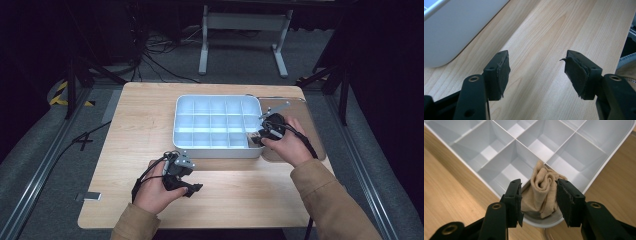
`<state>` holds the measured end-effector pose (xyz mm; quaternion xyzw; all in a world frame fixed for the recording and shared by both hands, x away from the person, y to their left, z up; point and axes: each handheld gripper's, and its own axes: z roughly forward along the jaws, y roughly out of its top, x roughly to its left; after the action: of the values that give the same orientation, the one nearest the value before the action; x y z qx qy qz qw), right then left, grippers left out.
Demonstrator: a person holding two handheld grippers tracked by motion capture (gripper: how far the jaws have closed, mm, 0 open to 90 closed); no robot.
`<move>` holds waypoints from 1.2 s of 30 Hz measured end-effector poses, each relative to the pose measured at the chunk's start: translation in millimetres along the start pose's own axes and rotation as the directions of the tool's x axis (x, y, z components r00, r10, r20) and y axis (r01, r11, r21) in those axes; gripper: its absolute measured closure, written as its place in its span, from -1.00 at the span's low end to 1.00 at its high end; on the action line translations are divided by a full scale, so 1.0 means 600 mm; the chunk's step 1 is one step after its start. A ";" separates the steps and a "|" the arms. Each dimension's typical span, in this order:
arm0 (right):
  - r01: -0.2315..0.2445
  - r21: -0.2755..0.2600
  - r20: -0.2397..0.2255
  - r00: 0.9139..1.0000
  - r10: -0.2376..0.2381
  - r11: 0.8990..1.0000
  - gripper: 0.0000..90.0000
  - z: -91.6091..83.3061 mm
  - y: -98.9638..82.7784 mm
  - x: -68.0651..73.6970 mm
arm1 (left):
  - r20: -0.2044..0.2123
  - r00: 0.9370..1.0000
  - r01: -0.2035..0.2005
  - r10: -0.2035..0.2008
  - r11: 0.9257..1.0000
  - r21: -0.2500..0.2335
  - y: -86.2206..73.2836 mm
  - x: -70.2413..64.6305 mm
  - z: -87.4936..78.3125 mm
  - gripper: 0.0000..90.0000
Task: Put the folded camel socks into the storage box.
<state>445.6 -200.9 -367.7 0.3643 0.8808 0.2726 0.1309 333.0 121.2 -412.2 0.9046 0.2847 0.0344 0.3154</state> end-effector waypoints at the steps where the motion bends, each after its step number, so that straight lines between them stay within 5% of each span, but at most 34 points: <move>1: -0.002 -0.011 -0.003 1.000 0.002 1.000 0.25 -0.006 -0.001 0.002 | 0.000 1.000 0.003 -0.003 1.000 -0.002 0.000 0.000 0.000 -0.17; 18: 0.010 -0.164 -0.114 0.993 -0.029 0.986 0.22 -0.085 -0.045 0.024 | 0.002 1.000 0.026 -0.026 1.000 -0.004 -0.004 0.005 -0.003 -0.17; 36: 0.011 -0.195 -0.184 0.982 -0.048 0.981 0.12 -0.091 -0.120 0.061 | 0.005 1.000 0.016 -0.016 1.000 0.001 -0.001 0.008 0.003 -0.17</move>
<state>355.6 -238.2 -365.8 0.3093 0.8639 0.3881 0.0858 337.4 123.3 -414.3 0.9026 0.2911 0.0292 0.3159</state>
